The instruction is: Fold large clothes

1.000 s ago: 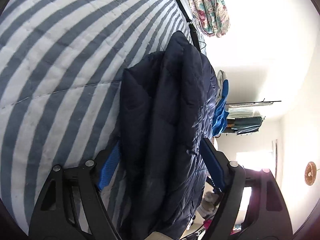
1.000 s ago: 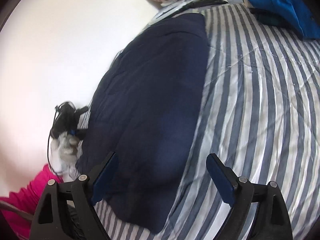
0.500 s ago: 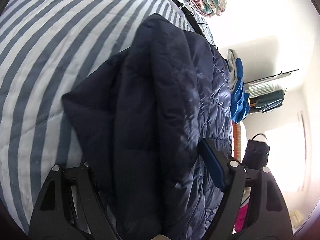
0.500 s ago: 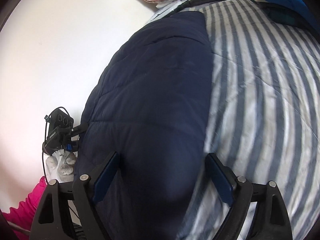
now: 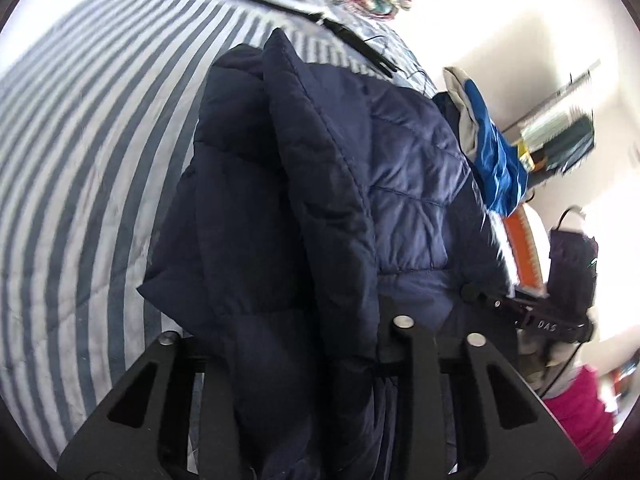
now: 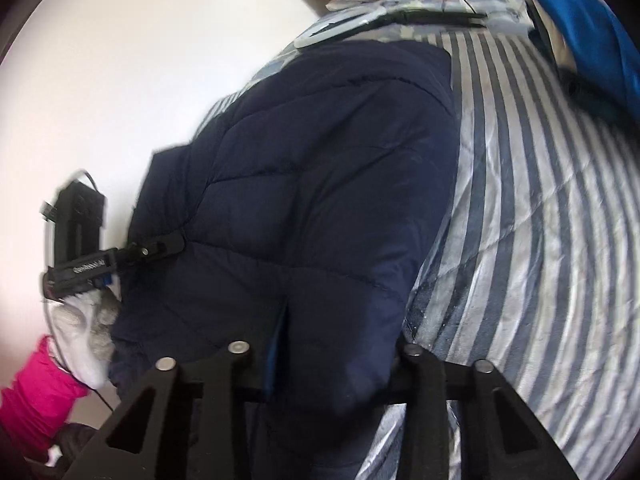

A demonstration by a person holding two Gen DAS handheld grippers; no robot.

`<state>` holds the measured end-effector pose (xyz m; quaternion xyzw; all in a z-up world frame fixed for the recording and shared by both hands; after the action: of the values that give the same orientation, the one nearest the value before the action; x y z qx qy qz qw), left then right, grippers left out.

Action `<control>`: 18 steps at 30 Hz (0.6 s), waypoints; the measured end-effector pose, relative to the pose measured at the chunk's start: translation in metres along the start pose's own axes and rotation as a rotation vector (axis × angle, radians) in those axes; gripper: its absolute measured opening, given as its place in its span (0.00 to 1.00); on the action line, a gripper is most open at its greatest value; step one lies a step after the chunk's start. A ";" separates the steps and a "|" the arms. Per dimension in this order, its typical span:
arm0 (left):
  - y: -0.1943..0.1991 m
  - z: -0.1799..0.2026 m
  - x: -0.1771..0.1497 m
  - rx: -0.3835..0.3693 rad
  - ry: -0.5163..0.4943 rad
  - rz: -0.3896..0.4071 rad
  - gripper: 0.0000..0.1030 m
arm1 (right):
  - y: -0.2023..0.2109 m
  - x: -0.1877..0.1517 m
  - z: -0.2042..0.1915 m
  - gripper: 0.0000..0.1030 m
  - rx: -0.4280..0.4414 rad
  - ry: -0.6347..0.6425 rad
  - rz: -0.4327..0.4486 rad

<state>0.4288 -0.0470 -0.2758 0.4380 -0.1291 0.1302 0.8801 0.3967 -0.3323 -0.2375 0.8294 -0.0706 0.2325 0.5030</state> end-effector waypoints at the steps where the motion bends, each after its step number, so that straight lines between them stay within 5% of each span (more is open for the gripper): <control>1: 0.003 0.007 -0.001 0.011 -0.027 0.013 0.26 | 0.003 0.003 -0.008 0.29 -0.033 0.025 -0.007; 11: 0.021 0.060 -0.018 0.050 -0.188 0.071 0.22 | 0.046 -0.002 -0.054 0.19 -0.273 0.216 -0.032; 18: 0.037 0.090 -0.036 0.025 -0.255 0.094 0.21 | 0.091 -0.012 -0.067 0.18 -0.359 0.278 -0.012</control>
<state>0.3727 -0.1023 -0.2080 0.4552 -0.2585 0.1161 0.8441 0.3332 -0.3197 -0.1447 0.6869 -0.0357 0.3252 0.6489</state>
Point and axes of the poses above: each gripper's, at about its wrist camera, not at the fingertips, and y roughly against the way its jaws point, z to its right, x to its top, the point moved 5 cm from there along -y, roughly the way its jaws point, and after that the axes turned 8 degrees about y, right-handed, at the moved point
